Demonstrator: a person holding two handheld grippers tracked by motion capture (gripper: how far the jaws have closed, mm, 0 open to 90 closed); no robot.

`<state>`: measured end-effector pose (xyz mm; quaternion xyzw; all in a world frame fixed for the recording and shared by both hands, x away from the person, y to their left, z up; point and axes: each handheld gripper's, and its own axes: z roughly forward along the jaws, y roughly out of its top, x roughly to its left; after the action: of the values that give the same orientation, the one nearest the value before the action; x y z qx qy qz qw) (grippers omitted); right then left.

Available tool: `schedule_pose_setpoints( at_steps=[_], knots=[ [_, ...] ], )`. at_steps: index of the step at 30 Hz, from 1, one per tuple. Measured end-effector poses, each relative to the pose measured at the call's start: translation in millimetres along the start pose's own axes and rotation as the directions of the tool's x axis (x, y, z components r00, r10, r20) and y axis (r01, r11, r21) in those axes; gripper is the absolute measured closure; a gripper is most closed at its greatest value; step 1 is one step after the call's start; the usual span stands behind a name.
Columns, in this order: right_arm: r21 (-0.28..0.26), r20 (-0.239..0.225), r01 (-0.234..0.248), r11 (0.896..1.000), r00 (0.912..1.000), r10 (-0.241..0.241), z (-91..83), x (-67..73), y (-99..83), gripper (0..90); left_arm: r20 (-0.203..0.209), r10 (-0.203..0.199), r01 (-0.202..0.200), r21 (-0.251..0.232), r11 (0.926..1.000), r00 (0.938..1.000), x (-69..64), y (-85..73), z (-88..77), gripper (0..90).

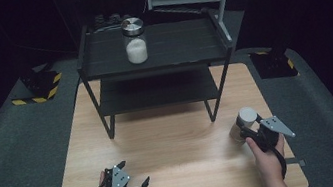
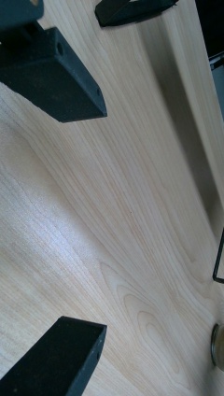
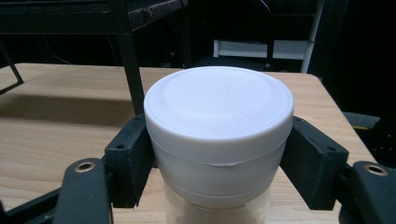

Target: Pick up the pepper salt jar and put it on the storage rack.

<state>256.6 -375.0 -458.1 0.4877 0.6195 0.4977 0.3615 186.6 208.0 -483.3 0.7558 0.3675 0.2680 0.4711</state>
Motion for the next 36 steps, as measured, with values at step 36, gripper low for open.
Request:
schedule_pose_setpoints(
  at_steps=[36],
  knots=[
    [-0.014,0.002,0.019,1.0,0.9998,-0.019,-10.0,2.2,0.0,34.1,0.004,0.004,-0.004,-0.003,1.0,1.0,-0.1,-0.8,-1.0,0.7]
  ],
)
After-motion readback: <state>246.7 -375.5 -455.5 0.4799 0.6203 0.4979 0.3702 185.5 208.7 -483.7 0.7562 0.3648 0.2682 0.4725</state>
